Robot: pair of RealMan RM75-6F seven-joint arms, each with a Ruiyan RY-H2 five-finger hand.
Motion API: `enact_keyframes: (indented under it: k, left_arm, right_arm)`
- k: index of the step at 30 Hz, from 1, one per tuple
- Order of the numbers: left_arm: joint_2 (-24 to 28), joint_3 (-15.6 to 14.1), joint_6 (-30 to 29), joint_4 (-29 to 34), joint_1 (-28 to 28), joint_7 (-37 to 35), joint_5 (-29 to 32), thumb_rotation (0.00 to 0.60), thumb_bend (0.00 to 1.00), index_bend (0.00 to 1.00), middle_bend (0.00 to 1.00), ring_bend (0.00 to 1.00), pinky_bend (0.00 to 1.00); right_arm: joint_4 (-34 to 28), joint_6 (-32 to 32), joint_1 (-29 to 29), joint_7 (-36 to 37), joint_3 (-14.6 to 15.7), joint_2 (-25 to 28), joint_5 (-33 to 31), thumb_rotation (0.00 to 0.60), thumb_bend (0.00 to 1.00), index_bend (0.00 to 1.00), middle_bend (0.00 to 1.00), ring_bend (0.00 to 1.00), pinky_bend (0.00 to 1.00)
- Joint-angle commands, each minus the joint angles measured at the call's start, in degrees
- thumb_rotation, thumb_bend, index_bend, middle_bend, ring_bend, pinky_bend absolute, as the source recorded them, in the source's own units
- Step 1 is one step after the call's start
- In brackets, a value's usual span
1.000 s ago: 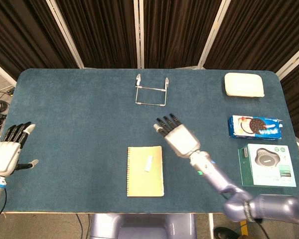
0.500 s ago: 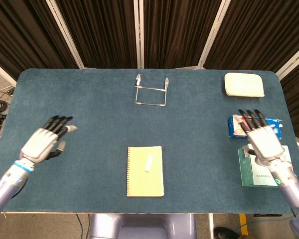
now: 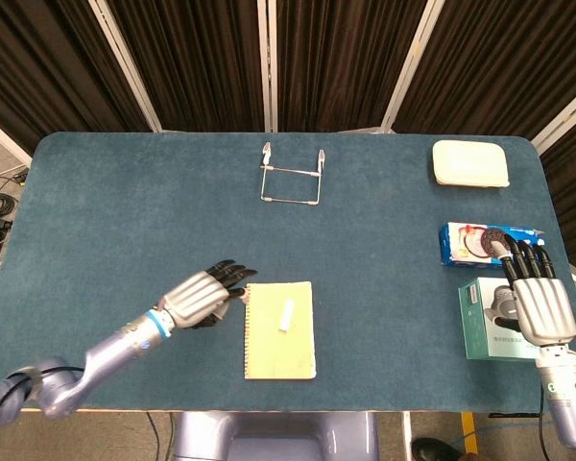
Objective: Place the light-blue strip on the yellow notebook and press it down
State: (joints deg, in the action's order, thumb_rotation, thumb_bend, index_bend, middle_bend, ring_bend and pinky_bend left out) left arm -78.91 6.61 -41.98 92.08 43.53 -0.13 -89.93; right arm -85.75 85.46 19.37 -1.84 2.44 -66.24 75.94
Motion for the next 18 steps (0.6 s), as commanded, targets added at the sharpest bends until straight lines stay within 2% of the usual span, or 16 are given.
enact_keyframes:
  k: [1, 3, 7, 18]
  left_arm:
    - [-4.74, 0.57, 3.19, -0.98, 2.78, 4.67, 3.56, 0.600, 0.88, 0.32, 0.00, 0.00, 0.00]
    - [-9.47, 0.74, 4.89, -3.07, 4.53, 8.14, 5.77, 0.600, 0.88, 0.32, 0.00, 0.00, 0.00]
    - [-13.16, 0.07, 4.98, -4.60, 5.17, 12.56, 9.44, 0.600, 0.88, 0.32, 0.00, 0.00, 0.00]
    - [-16.14, -1.18, 2.30, -6.79, 5.00, 14.56, 12.34, 0.600, 0.88, 0.32, 0.00, 0.00, 0.00]
  right_arm:
    - [0.73, -0.78, -0.64, 0.51, -0.78, 0.29, -0.28, 0.600, 0.00, 0.00, 0.00, 0.00, 0.00]
    - [1.39, -1.50, -1.07, 1.60, -1.59, 0.57, -0.82, 0.600, 0.00, 0.00, 0.00, 0.00, 0.00]
    - [1.91, -2.39, -1.64, 2.30, -2.66, 0.73, -0.53, 0.600, 0.00, 0.00, 0.00, 0.00, 0.00]
    - [2.10, -3.56, -2.79, 2.90, -4.68, 0.95, 0.33, 0.600, 0.00, 0.00, 0.00, 0.00, 0.00]
